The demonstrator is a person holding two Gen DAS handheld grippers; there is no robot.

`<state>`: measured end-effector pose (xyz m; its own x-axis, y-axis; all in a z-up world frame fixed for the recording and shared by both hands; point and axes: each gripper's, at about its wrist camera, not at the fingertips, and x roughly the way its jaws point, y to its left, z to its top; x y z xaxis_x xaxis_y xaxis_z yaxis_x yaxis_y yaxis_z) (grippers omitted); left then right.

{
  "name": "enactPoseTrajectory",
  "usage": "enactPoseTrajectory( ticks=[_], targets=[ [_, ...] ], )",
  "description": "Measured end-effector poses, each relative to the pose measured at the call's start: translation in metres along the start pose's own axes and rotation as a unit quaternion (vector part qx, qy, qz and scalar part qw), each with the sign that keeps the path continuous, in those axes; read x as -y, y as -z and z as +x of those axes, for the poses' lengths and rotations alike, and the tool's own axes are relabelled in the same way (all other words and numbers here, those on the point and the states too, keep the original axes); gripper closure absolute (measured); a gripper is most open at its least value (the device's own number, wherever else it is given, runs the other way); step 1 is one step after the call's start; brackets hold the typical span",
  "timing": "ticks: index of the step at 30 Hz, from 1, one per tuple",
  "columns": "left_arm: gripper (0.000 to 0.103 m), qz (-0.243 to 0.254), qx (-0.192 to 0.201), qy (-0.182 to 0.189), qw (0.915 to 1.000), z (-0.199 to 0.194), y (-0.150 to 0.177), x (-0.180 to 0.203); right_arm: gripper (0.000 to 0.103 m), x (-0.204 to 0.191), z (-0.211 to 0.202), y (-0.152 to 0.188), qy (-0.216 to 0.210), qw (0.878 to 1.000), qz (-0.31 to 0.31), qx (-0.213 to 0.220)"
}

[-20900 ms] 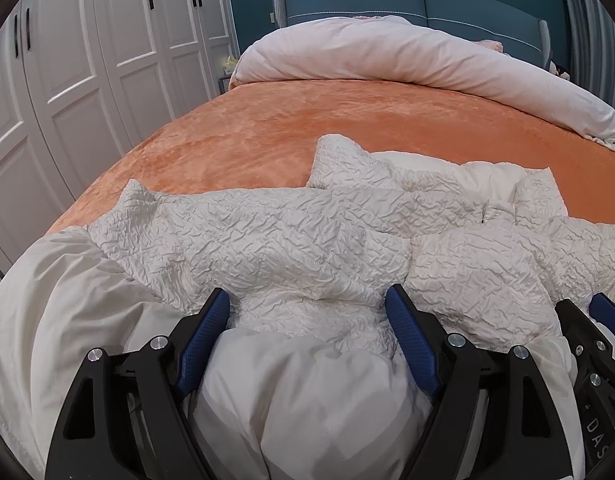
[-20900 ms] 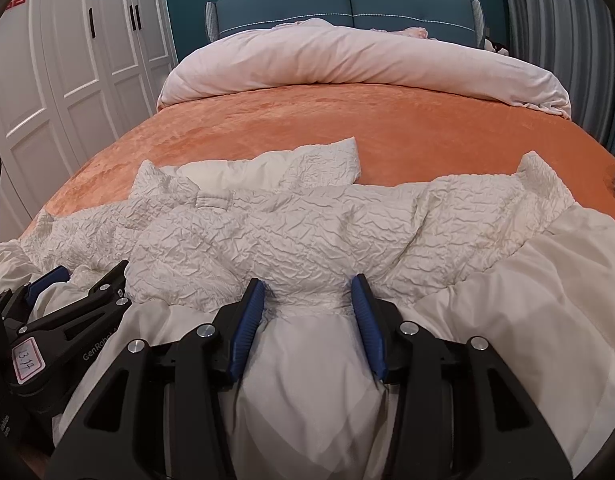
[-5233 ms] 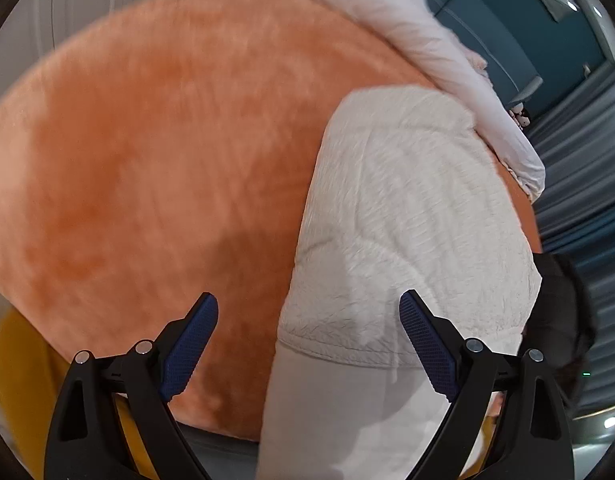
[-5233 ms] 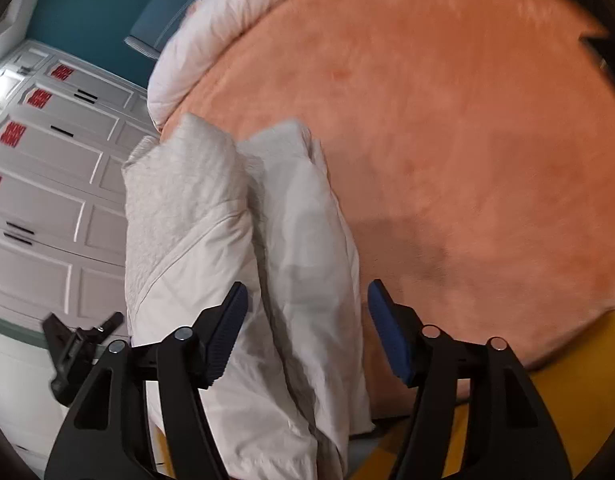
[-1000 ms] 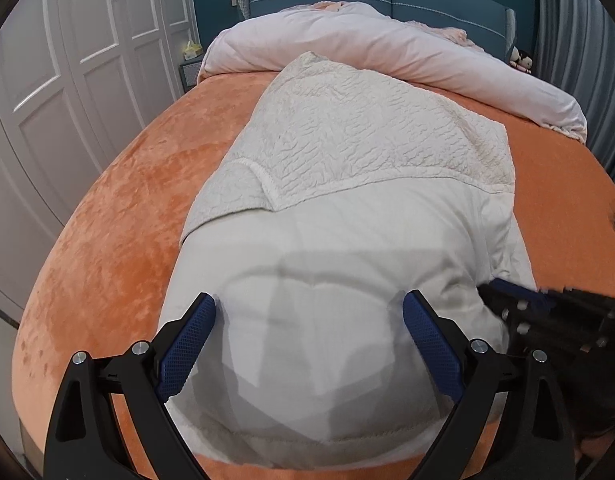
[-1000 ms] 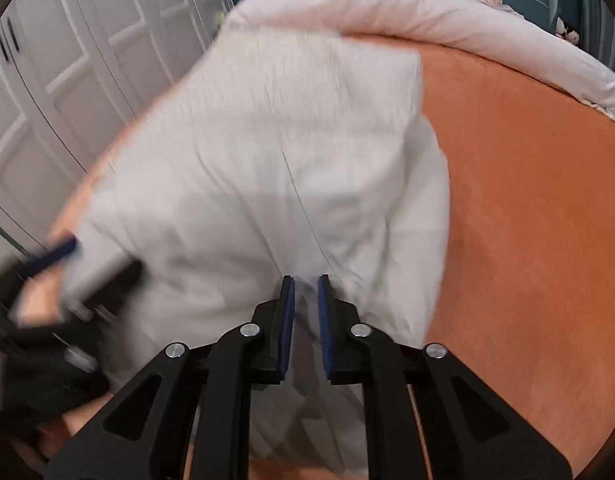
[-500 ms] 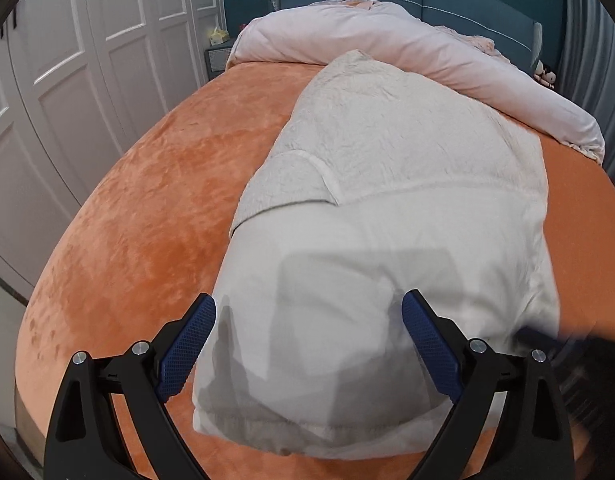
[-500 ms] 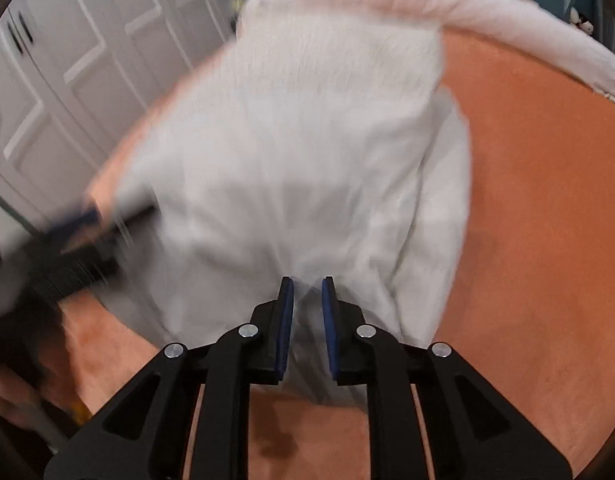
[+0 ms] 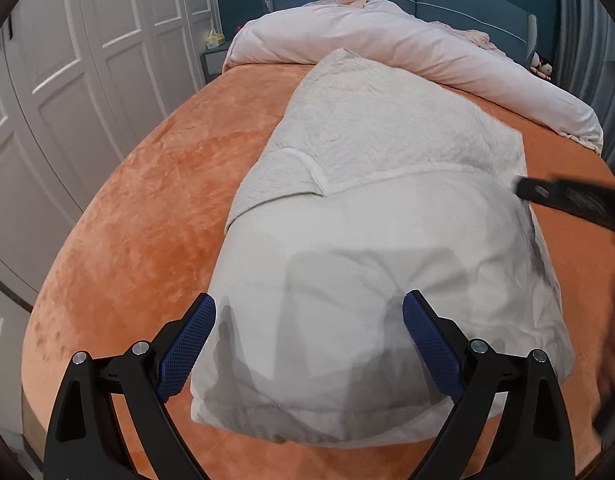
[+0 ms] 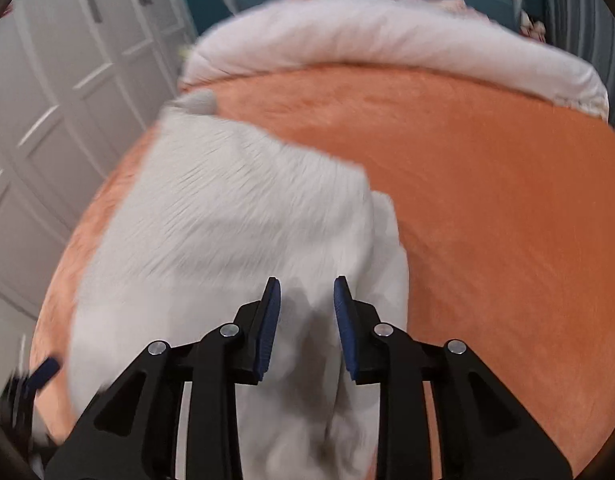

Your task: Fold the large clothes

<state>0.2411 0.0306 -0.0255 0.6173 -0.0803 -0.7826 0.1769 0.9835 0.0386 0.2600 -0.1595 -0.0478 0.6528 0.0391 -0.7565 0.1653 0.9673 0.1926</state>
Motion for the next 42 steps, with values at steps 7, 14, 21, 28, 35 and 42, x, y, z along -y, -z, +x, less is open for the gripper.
enactPoseTrajectory(
  ticks=[7, 14, 21, 28, 35, 42],
  targets=[
    [0.009, -0.003, -0.004, -0.001, 1.0, -0.023, 0.015, 0.012, 0.072, -0.029, -0.041, 0.097, -0.007, 0.997, -0.061, -0.041],
    [0.009, 0.005, -0.004, -0.004, 1.0, -0.053, 0.041, 0.021, 0.072, -0.01, -0.052, 0.154, 0.009, 0.995, -0.041, -0.088],
    [0.009, -0.001, -0.011, -0.016, 0.9998, -0.075, 0.084, 0.027, 0.043, -0.009, -0.113, 0.168, 0.025, 0.999, -0.021, -0.019],
    [0.01, -0.017, -0.016, -0.025, 0.9994, -0.084, 0.119, 0.03, 0.035, -0.016, -0.135, 0.199, 0.043, 0.999, -0.025, -0.009],
    [0.01, -0.007, -0.013, -0.039, 0.9991, -0.088, 0.142, 0.032, 0.035, -0.022, -0.139, 0.22, 0.053, 0.998, -0.031, -0.009],
    [0.011, 0.001, -0.01, -0.052, 0.9986, -0.086, 0.156, 0.031, 0.035, -0.026, -0.138, 0.234, 0.064, 0.997, -0.039, -0.009]
  ],
)
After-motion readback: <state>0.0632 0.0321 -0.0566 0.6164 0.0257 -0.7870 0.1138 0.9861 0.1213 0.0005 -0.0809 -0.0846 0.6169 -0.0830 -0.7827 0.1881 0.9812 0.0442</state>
